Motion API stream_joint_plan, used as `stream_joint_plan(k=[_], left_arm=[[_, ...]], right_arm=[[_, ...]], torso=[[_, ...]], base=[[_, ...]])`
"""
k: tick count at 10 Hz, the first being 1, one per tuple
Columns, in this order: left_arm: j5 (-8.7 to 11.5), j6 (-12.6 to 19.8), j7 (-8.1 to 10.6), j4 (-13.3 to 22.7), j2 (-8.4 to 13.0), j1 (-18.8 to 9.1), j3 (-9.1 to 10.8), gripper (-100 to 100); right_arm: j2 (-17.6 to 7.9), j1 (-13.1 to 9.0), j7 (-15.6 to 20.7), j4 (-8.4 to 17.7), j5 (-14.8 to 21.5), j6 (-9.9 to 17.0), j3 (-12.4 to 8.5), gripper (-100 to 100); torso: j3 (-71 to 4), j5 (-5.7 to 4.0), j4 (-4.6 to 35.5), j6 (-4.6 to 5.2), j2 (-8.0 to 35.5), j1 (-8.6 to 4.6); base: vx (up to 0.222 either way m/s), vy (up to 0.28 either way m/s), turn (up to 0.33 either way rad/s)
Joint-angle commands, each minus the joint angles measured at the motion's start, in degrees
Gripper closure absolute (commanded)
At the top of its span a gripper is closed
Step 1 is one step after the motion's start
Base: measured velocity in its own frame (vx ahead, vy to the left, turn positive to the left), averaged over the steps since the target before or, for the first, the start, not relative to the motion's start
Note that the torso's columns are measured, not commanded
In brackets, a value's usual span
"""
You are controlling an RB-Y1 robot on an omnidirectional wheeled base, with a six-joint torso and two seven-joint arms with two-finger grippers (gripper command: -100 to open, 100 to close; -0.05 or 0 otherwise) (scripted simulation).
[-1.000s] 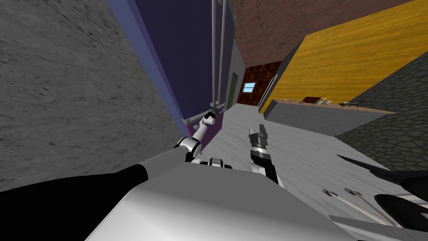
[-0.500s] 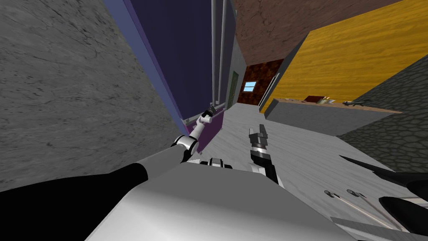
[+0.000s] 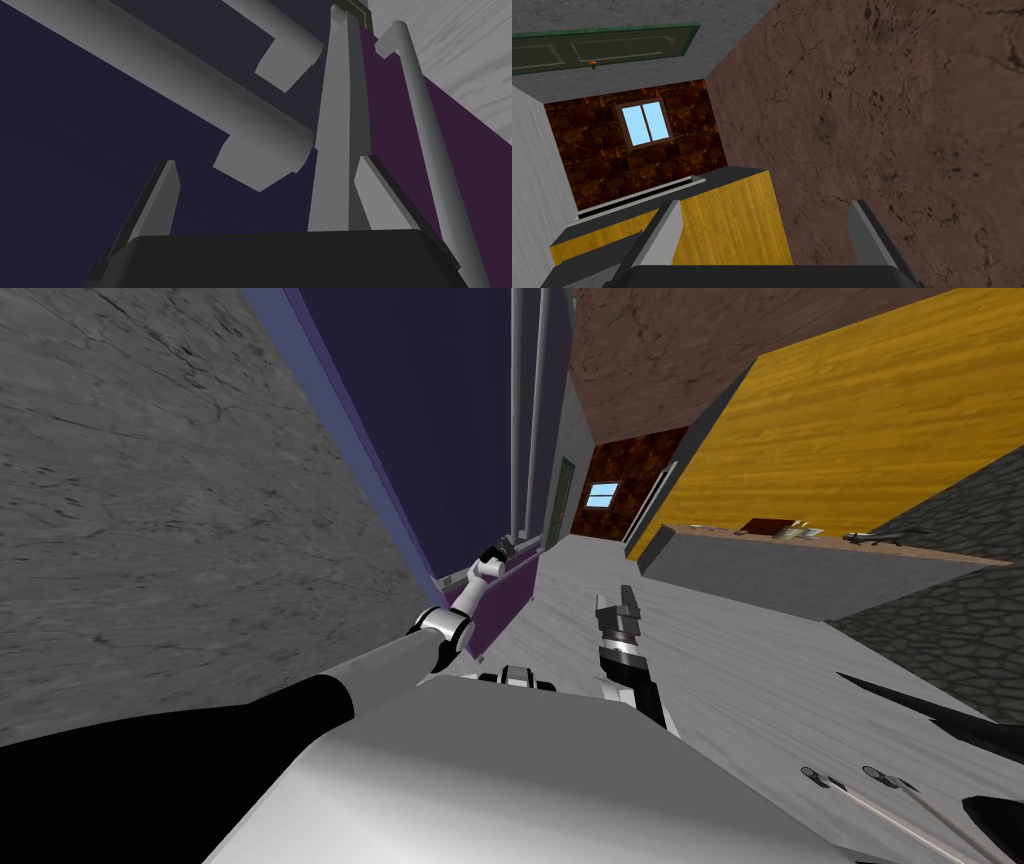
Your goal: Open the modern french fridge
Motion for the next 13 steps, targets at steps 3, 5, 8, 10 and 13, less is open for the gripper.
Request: stream_joint_plan(k=[3,5,8,10,13], left_arm=[[0.28,4.67,0.66,0.33,0.03,-2.20,1.30,-100],[0.39,6.75,0.87,0.79,-0.60,-3.10,1.89,-100],[0.58,7.76,1.16,1.48,-0.87,-4.32,2.12,-100],[0.56,7.48,1.05,1.72,-1.06,-4.04,2.04,100],[1.37,7.88,0.98,1.14,-2.59,-4.18,0.21,100]], right_arm=[[0.00,0.00,0.00,0.00,0.00,0.00,0.00,0],[0.00,0.00,0.00,0.00,0.00,0.00,0.00,0],[0.00,-0.01,0.00,0.00,0.00,0.00,0.00,0],[0.00,-0.01,0.00,0.00,0.00,0.00,0.01,0],[-0.01,-0.04,0.00,0.01,0.00,0.01,-0.01,0]], torso=[[0.05,0.02,0.03,-0.01,0.05,0.10],[-0.01,0.01,0.00,0.00,-0.02,0.03],[0.03,0.01,0.01,0.00,0.06,0.03],[0.03,-0.01,0.06,0.00,0.07,0.01],[0.27,0.03,0.10,0.10,0.39,0.13]], base=[[0.090,0.008,0.038],[0.098,0.003,0.047],[0.086,-0.010,0.010],[0.033,-0.016,-0.001],[-0.071,0.126,-0.130]])
